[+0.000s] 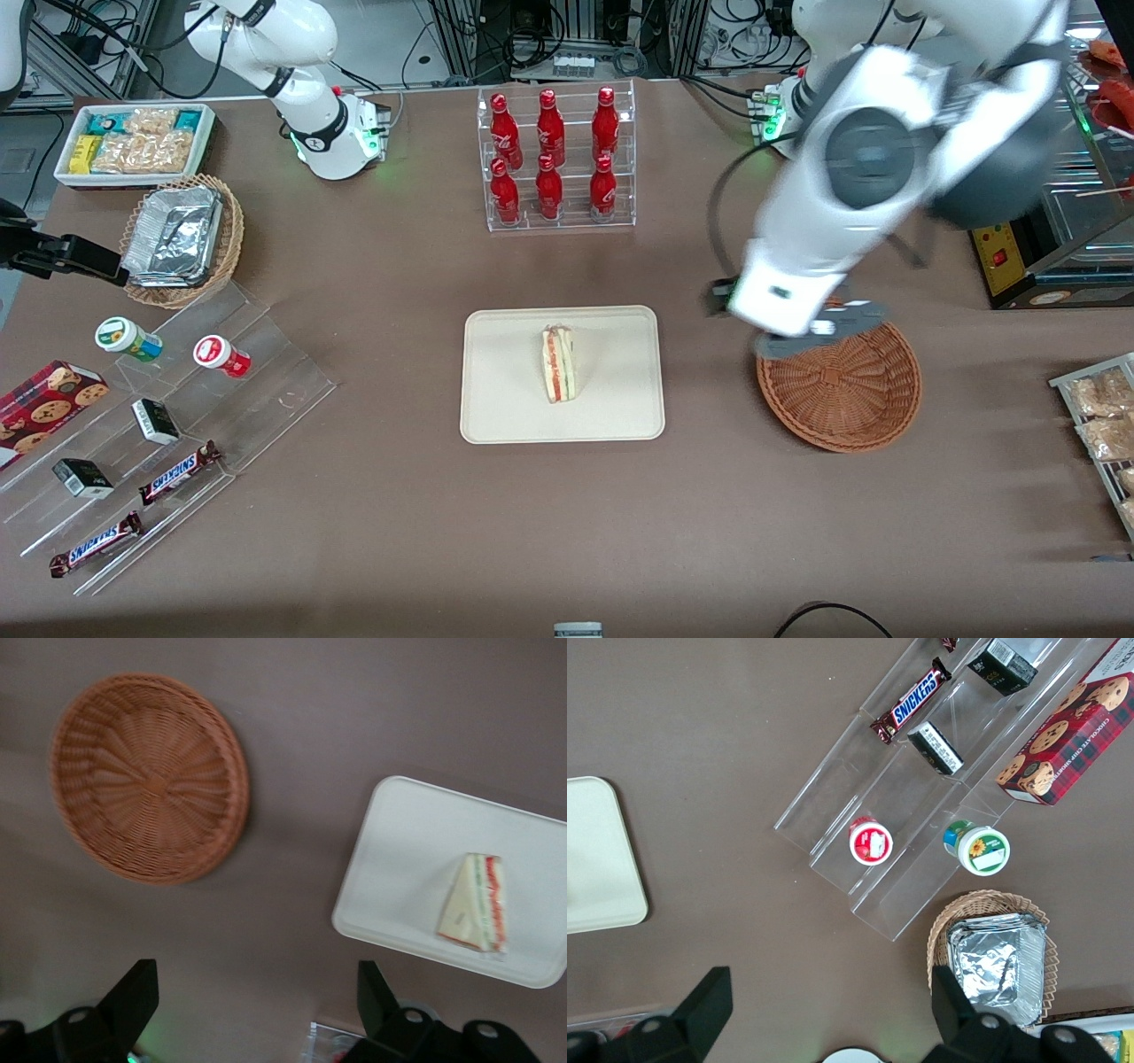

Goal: Place sandwich from basket to tray

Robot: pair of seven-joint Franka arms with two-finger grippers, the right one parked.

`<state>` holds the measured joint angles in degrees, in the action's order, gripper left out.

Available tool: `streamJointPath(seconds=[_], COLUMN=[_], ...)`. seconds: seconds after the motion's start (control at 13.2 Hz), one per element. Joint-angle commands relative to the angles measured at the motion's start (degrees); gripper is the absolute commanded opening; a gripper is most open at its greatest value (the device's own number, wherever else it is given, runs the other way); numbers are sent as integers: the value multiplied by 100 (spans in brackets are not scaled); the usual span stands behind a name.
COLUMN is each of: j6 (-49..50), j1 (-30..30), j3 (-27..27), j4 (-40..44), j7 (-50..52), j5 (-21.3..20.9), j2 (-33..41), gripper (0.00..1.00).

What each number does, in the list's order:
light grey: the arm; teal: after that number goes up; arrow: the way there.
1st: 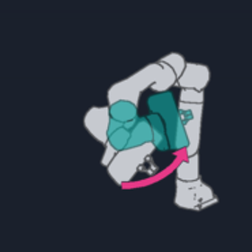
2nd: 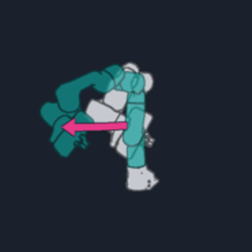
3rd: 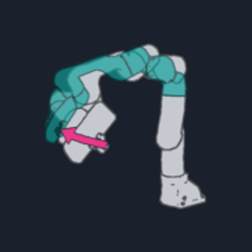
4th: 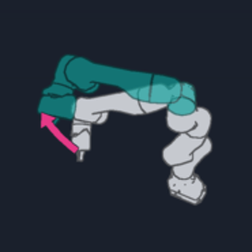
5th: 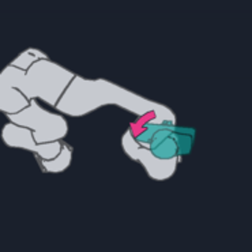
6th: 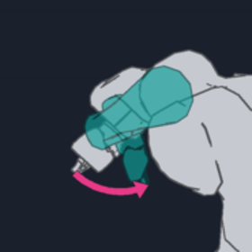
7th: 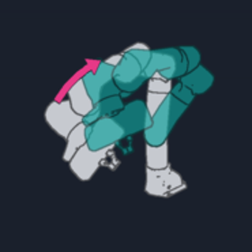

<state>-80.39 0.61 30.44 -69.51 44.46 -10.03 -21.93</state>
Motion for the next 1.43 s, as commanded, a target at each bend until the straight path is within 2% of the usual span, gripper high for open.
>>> streamJointPath(seconds=[0.0,0.3,0.45,0.53,0.68,0.91,1.06,1.21,1.36], j6=[41,190,199,191,191,261,182,-46,-65], j1=[-673,-1500,-1572,-1485,-1432,-985,-844,-441,-316], j3=[6,6,-160,-553,-985,-2293,-2673,-3069,-3167], j4=[-677,-687,-687,-696,-687,-888,-1256,-1792,-1900], j7=[-743,-1807,-2167,-2395,-3036,-4169,-4549,-4788,-4780], j5=[159,159,150,176,421,782,818,810,809], j2=[680,900,1023,1111,1251,1594,1927,2322,2438], gripper=[99,99,99,99,99,99,99,99,99])
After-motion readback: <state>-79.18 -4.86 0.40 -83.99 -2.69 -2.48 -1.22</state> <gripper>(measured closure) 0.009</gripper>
